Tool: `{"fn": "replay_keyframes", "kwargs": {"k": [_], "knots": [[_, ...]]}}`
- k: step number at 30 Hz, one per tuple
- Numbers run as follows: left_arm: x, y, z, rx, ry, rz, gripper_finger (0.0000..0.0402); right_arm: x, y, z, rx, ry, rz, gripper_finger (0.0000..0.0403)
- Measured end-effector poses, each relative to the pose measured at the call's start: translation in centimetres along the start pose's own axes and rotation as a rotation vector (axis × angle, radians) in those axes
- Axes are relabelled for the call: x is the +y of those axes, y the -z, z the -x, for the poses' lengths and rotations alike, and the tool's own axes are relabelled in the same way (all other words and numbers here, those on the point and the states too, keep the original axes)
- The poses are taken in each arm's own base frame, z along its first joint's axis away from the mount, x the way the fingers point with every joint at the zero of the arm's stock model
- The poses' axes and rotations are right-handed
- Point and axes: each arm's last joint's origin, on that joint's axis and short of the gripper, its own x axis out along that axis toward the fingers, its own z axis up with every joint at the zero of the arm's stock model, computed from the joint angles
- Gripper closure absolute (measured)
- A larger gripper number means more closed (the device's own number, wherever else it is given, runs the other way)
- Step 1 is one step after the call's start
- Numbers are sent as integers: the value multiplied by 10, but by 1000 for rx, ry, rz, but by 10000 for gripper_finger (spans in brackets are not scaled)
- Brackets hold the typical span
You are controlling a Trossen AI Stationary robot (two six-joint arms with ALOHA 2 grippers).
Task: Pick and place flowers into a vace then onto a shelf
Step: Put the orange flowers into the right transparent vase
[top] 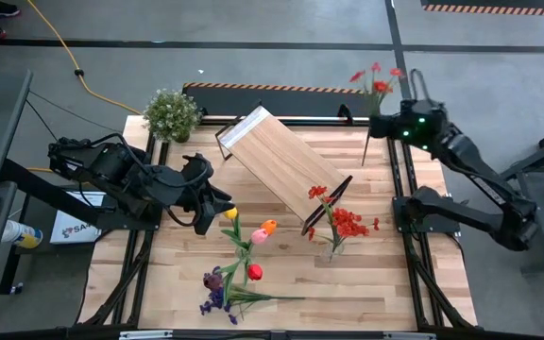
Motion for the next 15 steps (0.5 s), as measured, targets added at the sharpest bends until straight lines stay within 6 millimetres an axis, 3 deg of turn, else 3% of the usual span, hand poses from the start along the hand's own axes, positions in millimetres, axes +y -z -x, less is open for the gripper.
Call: {"fn": "replay_keyframes", "kwargs": {"k": [15], "knots": [[0, 0, 0, -1, -1, 0, 245, 55, -59, 92, -204, -380, 113, 402]]}}
